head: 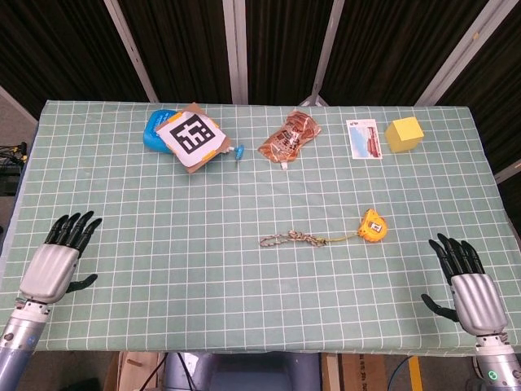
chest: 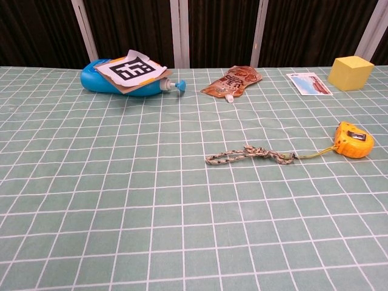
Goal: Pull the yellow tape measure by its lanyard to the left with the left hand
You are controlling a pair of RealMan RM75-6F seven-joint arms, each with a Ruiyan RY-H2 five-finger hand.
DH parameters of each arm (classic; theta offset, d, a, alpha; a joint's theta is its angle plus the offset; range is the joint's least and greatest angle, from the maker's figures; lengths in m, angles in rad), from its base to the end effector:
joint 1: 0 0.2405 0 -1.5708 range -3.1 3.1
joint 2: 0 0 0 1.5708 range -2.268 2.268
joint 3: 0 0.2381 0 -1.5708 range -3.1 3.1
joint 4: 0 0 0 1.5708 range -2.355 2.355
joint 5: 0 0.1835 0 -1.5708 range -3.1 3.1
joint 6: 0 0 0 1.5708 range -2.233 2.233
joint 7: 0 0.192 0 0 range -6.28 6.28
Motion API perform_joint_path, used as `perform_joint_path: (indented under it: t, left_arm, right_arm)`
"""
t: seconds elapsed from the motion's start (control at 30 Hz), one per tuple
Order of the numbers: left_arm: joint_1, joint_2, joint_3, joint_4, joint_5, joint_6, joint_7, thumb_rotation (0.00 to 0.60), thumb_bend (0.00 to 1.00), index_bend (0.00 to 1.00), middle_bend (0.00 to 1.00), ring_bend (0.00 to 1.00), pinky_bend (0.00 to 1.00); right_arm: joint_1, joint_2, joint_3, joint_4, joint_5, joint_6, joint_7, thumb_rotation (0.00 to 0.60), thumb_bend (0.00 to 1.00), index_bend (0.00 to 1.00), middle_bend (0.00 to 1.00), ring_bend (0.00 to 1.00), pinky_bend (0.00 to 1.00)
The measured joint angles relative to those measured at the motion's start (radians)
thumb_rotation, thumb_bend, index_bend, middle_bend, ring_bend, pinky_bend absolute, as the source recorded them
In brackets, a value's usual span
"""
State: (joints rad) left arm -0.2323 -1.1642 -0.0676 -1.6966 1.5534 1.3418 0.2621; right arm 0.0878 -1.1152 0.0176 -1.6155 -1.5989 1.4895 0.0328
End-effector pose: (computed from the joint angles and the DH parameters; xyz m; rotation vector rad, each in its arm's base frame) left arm -0.2256 0.2607 0.1294 -1.6476 -0.7424 -0.8776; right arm -0.2687 -0.2192 0.1636 1.4767 -0.9079 0.9653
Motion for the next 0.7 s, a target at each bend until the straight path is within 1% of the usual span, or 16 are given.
perform_joint_path:
  t: [0.07, 0.17, 0.37, 0.5, 0.6, 0.7]
  left_arm:
    - [-0.035, 0.002, -0.014, -0.007, 0.000, -0.038, 0.008, 0.600, 0.14, 0.22, 0.00, 0.00, 0.00]
    - [-0.094, 0.000, -0.036, -0.012, -0.001, -0.100, 0.017, 0.600, 0.18, 0.28, 0.01, 0.00, 0.00]
    - [-0.225, -0.034, -0.085, -0.015, -0.013, -0.227, 0.054, 0.600, 0.20, 0.37, 0.04, 0.00, 0.01]
    - [-0.318, -0.094, -0.122, -0.017, -0.054, -0.314, 0.118, 0.600, 0.21, 0.41, 0.06, 0.00, 0.01]
    - [-0.378, -0.148, -0.143, -0.010, -0.088, -0.365, 0.173, 0.600, 0.22, 0.43, 0.07, 0.00, 0.01]
    - [-0.431, -0.206, -0.157, 0.013, -0.123, -0.410, 0.222, 0.600, 0.22, 0.47, 0.08, 0.00, 0.01]
  right_arm:
    - [0.000, 0.000, 0.002, -0.002, 0.004, 0.000, 0.001, 0.600, 0.22, 0.00, 0.00, 0.00, 0.00]
    - [0.000, 0.000, 0.002, -0.005, 0.006, -0.002, 0.001, 0.600, 0.22, 0.00, 0.00, 0.00, 0.00]
    - [0.001, 0.000, 0.002, -0.006, 0.007, -0.003, 0.004, 0.600, 0.22, 0.00, 0.00, 0.00, 0.00]
    - [0.002, 0.002, 0.003, -0.007, 0.013, -0.009, 0.014, 0.600, 0.22, 0.00, 0.00, 0.00, 0.00]
    - [0.003, 0.003, 0.004, -0.007, 0.014, -0.010, 0.018, 0.600, 0.22, 0.00, 0.00, 0.00, 0.00]
    - [0.004, 0.003, 0.004, -0.005, 0.013, -0.011, 0.020, 0.600, 0.22, 0.00, 0.00, 0.00, 0.00]
